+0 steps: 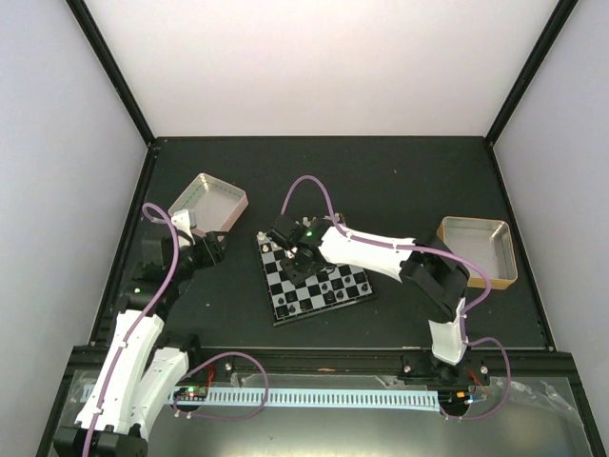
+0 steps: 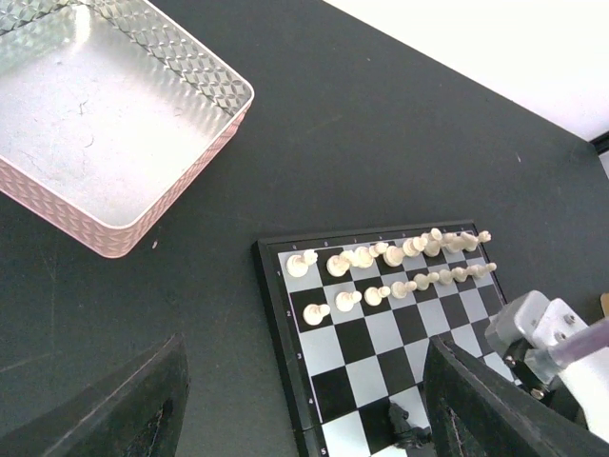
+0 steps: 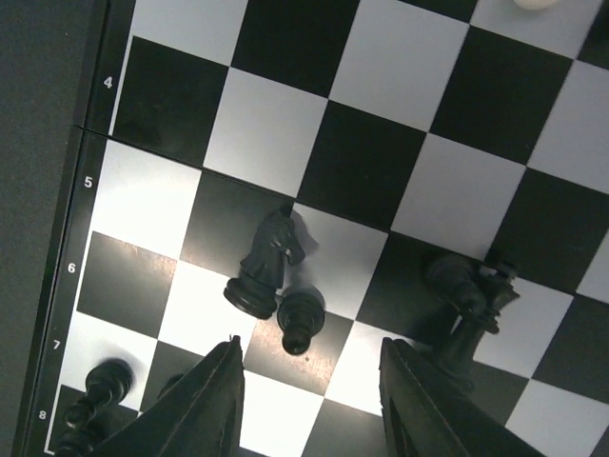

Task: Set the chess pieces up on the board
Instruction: Move the chess piece to the chessboard.

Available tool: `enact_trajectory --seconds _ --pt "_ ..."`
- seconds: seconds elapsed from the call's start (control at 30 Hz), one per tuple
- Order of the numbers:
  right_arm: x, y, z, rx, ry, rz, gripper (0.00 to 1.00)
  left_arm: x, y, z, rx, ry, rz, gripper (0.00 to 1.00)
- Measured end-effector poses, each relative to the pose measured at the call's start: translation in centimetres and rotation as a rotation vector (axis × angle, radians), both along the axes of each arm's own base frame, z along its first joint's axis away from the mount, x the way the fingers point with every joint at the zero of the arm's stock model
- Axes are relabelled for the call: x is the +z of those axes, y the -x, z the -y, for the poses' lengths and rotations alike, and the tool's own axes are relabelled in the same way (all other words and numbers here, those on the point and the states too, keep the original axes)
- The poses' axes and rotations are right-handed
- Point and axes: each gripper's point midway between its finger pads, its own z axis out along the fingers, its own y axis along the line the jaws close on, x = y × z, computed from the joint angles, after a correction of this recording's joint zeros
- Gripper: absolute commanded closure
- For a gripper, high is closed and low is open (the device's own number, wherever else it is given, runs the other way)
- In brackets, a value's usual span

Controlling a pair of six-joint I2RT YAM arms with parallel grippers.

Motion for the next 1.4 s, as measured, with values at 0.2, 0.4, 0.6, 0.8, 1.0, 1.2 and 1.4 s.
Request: enact_trajectory --seconds 0.2,0.4,0.6,0.8,1.0,1.2,1.4 --pt "0.0 -0.2 -0.7 0.027 0.015 -0.015 0.78 0.0 0.0 0.0 -0.001 0.000 0.001 0.31" --pt "-0.4 -0.2 -1.2 0.047 0.040 -0.044 0.79 0.0 0.0 0.0 -0.001 0.000 0.001 0.31" --pt "-1.5 0.1 -0.9 0.059 0.096 -0.082 0.75 0.0 0.0 0.0 -0.001 0.000 0.000 0.31" --pt "-1.7 0.1 -0.8 0.067 0.122 -0.099 0.86 0.0 0.0 0.0 -0.001 -0.001 0.000 0.31" --pt "-2.0 0.2 -0.7 0.077 0.140 -0.110 0.95 0.0 0.0 0.0 -0.001 -0.001 0.000 0.30" --pt "-1.9 0.3 -0.7 0.085 0.141 -0.115 0.98 -0.2 0.0 0.0 -0.001 -0.002 -0.006 0.30" --pt "-1.9 1.1 -0.2 0.089 0.128 -0.136 0.98 -0.2 0.0 0.0 -0.001 -0.002 -0.006 0.30"
